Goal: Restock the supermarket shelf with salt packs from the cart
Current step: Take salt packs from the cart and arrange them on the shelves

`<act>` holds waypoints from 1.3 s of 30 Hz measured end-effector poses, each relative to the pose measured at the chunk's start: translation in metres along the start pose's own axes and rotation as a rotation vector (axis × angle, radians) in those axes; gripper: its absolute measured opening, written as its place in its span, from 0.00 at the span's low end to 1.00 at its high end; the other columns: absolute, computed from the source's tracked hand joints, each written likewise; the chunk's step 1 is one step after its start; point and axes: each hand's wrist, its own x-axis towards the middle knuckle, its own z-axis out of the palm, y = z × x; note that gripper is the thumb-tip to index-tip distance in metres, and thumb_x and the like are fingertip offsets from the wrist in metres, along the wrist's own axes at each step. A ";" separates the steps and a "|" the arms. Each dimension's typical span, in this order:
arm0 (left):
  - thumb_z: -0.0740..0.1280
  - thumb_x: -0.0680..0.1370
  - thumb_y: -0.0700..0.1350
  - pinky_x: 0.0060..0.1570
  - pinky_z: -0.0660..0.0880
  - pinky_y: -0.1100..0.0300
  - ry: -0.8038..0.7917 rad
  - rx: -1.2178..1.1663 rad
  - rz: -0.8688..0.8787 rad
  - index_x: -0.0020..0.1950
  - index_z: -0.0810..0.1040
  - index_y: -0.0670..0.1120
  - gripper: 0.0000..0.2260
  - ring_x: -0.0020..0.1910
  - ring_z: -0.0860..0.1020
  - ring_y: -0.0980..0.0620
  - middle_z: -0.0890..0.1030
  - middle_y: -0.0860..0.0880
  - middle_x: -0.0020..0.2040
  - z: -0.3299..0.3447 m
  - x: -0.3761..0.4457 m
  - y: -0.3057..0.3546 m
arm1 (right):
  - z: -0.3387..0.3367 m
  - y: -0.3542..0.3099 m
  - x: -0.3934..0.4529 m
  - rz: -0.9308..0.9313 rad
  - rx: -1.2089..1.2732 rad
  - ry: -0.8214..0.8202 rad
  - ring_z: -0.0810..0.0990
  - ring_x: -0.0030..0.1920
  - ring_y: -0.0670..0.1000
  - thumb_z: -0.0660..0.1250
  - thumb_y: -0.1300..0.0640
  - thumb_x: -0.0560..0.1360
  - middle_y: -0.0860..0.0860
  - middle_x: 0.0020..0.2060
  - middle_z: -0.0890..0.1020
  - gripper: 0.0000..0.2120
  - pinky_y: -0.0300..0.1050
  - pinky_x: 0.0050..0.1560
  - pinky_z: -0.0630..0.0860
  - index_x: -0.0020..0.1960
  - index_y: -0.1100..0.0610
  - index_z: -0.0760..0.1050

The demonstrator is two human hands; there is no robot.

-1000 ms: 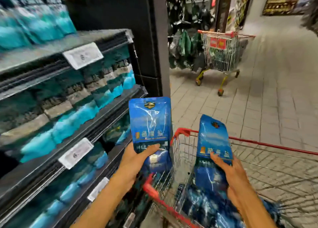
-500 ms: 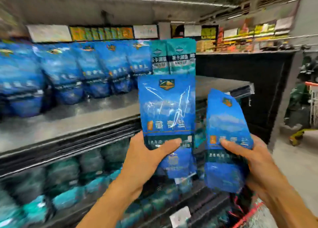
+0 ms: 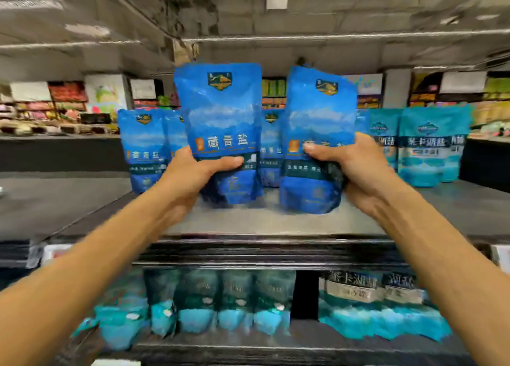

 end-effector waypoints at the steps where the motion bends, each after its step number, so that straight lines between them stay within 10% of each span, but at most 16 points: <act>1: 0.75 0.70 0.36 0.60 0.77 0.46 0.022 0.011 -0.018 0.58 0.82 0.40 0.16 0.56 0.82 0.43 0.85 0.43 0.55 -0.004 0.013 -0.004 | 0.006 0.007 0.017 0.025 -0.014 -0.002 0.86 0.45 0.53 0.73 0.69 0.69 0.58 0.49 0.86 0.17 0.47 0.41 0.83 0.57 0.64 0.80; 7: 0.74 0.71 0.33 0.51 0.82 0.51 0.051 0.058 -0.167 0.59 0.80 0.34 0.16 0.48 0.82 0.43 0.85 0.41 0.50 -0.013 0.076 -0.045 | 0.032 0.059 0.095 0.110 -0.142 0.105 0.83 0.54 0.59 0.76 0.70 0.67 0.62 0.54 0.83 0.22 0.60 0.60 0.78 0.60 0.68 0.77; 12: 0.74 0.71 0.32 0.61 0.77 0.46 -0.014 0.130 -0.174 0.60 0.79 0.33 0.18 0.57 0.81 0.39 0.82 0.37 0.58 -0.018 0.106 -0.073 | 0.028 0.086 0.116 0.115 -0.282 0.080 0.83 0.51 0.56 0.75 0.72 0.67 0.60 0.54 0.84 0.19 0.50 0.57 0.79 0.57 0.65 0.80; 17: 0.77 0.71 0.40 0.57 0.78 0.54 -0.198 0.419 -0.160 0.55 0.83 0.42 0.14 0.51 0.84 0.49 0.86 0.46 0.50 -0.039 0.118 -0.077 | -0.005 0.092 0.112 0.194 -0.848 -0.174 0.76 0.31 0.47 0.81 0.60 0.65 0.42 0.26 0.79 0.12 0.37 0.29 0.73 0.40 0.55 0.78; 22: 0.80 0.63 0.59 0.38 0.83 0.50 0.029 0.911 -0.197 0.41 0.74 0.40 0.26 0.33 0.82 0.47 0.79 0.45 0.36 -0.037 0.125 -0.074 | -0.001 0.097 0.121 0.189 -1.053 -0.070 0.78 0.39 0.53 0.83 0.50 0.62 0.53 0.35 0.80 0.20 0.44 0.38 0.73 0.39 0.58 0.74; 29: 0.68 0.68 0.71 0.43 0.82 0.49 0.022 1.436 -0.008 0.42 0.70 0.47 0.27 0.36 0.81 0.46 0.82 0.46 0.38 -0.023 0.134 -0.074 | 0.017 0.100 0.131 0.159 -1.206 -0.054 0.74 0.39 0.51 0.83 0.44 0.59 0.52 0.38 0.77 0.26 0.43 0.30 0.66 0.42 0.58 0.71; 36: 0.63 0.70 0.73 0.40 0.81 0.51 0.025 1.541 0.014 0.55 0.75 0.44 0.33 0.35 0.80 0.48 0.77 0.50 0.29 -0.023 0.124 -0.071 | 0.012 0.099 0.125 0.203 -1.111 -0.106 0.78 0.43 0.51 0.82 0.42 0.60 0.49 0.39 0.81 0.25 0.40 0.33 0.69 0.47 0.56 0.78; 39: 0.63 0.70 0.74 0.39 0.81 0.52 0.034 1.493 0.020 0.42 0.72 0.43 0.32 0.29 0.79 0.51 0.78 0.50 0.26 -0.025 0.118 -0.067 | 0.009 0.095 0.118 0.216 -1.118 -0.106 0.74 0.36 0.48 0.82 0.42 0.61 0.49 0.34 0.77 0.24 0.41 0.30 0.66 0.39 0.57 0.74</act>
